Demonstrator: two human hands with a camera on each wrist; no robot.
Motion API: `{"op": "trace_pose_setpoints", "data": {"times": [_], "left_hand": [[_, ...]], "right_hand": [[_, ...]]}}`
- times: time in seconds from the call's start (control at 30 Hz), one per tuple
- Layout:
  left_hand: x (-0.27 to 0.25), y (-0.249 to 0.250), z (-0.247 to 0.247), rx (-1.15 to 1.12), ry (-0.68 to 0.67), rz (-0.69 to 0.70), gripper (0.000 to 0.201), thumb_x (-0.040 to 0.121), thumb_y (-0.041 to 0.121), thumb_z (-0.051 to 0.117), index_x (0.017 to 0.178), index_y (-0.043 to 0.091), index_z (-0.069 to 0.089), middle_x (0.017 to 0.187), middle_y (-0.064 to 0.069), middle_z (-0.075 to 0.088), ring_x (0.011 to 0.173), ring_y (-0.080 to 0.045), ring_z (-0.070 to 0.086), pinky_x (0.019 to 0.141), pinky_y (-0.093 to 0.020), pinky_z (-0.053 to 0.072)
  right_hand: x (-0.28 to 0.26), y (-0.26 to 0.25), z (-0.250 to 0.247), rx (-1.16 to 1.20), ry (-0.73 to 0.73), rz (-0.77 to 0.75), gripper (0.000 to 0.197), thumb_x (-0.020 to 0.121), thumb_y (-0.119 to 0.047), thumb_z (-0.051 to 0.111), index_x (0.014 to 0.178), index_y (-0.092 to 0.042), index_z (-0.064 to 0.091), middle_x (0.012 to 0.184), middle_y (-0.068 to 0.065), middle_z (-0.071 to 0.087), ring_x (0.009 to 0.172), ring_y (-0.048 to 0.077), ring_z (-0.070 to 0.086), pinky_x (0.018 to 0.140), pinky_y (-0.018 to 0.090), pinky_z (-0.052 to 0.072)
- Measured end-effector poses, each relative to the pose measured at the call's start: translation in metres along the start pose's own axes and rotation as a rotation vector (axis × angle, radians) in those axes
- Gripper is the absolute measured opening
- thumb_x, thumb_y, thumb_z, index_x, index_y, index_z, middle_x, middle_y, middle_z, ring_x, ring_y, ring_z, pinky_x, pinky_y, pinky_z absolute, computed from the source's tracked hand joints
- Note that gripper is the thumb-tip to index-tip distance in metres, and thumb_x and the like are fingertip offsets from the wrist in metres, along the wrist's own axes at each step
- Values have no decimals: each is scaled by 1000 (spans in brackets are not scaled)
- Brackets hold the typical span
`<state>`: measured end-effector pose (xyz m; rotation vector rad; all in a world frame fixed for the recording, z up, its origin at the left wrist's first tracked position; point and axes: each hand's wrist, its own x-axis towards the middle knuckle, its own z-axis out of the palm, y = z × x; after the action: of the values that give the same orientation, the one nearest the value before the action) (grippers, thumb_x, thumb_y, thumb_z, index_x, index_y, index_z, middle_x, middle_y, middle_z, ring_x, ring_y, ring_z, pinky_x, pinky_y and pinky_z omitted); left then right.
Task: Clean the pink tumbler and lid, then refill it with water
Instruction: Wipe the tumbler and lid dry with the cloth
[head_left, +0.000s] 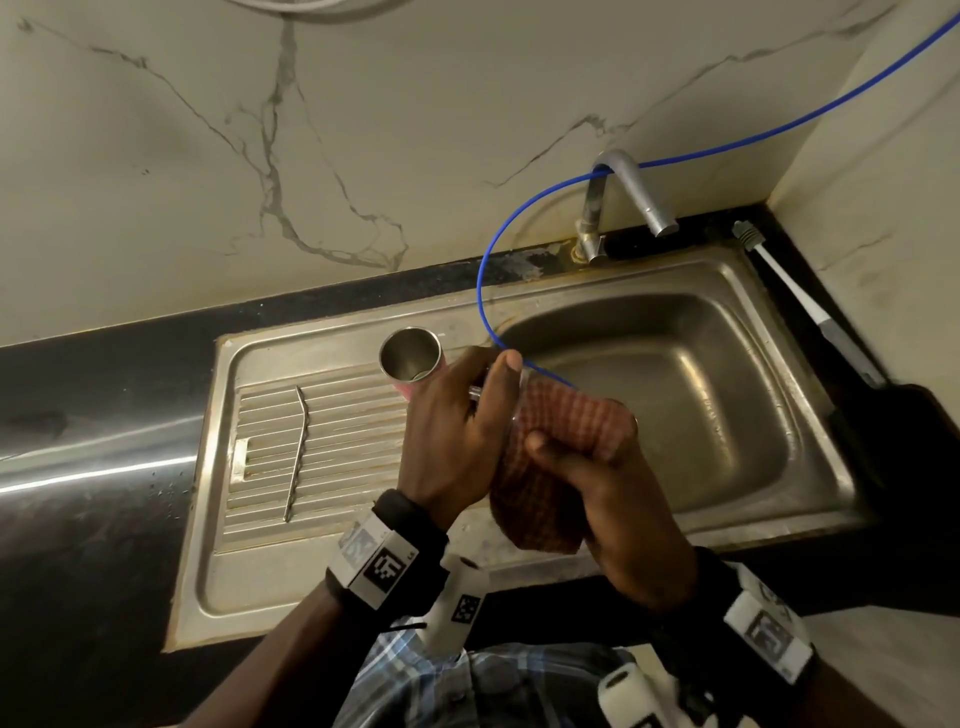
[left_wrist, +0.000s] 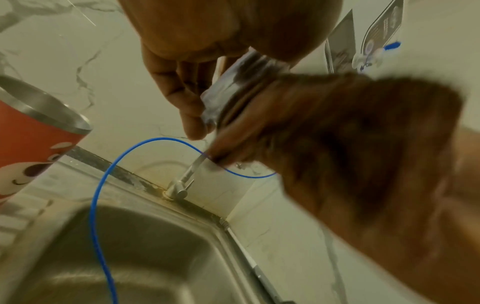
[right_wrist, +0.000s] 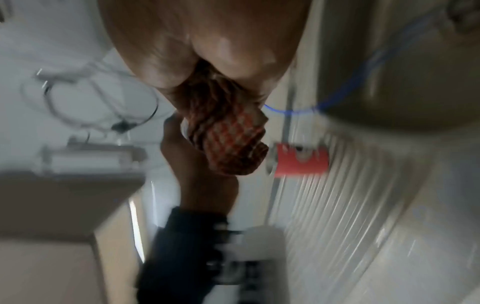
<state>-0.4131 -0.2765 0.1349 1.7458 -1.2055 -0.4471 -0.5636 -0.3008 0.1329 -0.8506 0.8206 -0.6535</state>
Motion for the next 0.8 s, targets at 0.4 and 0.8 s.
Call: {"op": "trace_pose_setpoints", "data": {"times": [0.4, 0.8], "left_hand": [[-3, 0, -11, -738, -3, -764, 54, 104, 58, 51, 118, 9, 67, 93, -12, 77, 78, -29, 73, 75, -47, 59], [3, 15, -11, -671, -30, -701, 47, 108, 45, 48, 97, 5, 69, 79, -9, 72, 70, -19, 70, 60, -29, 56]], "right_hand": [[13, -20, -24, -301, 280, -202, 27, 96, -8, 70, 84, -29, 82, 91, -13, 80, 90, 6, 76, 93, 36, 61], [2, -19, 12, -322, -88, -130, 27, 101, -12, 64, 117, -32, 73, 105, -10, 79, 99, 12, 76, 81, 36, 65]]}}
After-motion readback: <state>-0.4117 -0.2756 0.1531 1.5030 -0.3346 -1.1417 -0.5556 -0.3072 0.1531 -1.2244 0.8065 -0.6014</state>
